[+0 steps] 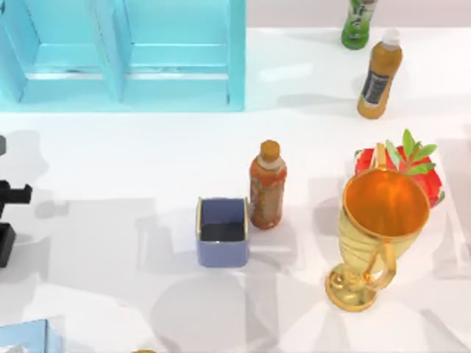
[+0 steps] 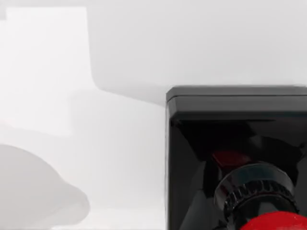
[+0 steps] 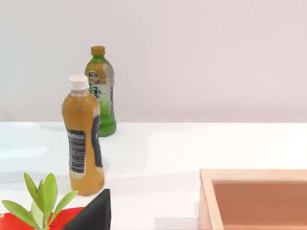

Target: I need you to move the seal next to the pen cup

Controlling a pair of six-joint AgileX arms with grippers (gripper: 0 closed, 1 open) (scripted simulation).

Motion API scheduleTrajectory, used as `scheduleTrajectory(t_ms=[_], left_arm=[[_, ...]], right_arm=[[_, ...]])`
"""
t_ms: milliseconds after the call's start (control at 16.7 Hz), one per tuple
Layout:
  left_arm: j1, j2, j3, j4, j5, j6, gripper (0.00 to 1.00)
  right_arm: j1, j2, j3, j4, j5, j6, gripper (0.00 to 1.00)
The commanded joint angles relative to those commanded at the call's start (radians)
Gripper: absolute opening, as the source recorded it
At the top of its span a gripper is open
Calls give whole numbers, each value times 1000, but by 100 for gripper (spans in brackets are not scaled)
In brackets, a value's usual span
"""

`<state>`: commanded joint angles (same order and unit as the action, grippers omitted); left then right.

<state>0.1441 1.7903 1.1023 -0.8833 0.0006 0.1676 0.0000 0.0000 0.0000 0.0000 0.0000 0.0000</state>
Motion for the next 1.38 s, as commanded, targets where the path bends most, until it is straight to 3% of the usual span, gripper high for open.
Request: scheduleTrajectory(t_ms=[360, 960, 1380], left_arm=[[-37, 0, 40, -39, 0, -37, 0], [-435, -53, 476, -535, 0, -433, 0], [-461, -41, 494, -538, 1, -468, 0]], right_arm=[[0, 0, 0, 0, 0, 0, 100], [0, 0, 0, 0, 0, 0, 100], [0, 0, 0, 0, 0, 0, 100]])
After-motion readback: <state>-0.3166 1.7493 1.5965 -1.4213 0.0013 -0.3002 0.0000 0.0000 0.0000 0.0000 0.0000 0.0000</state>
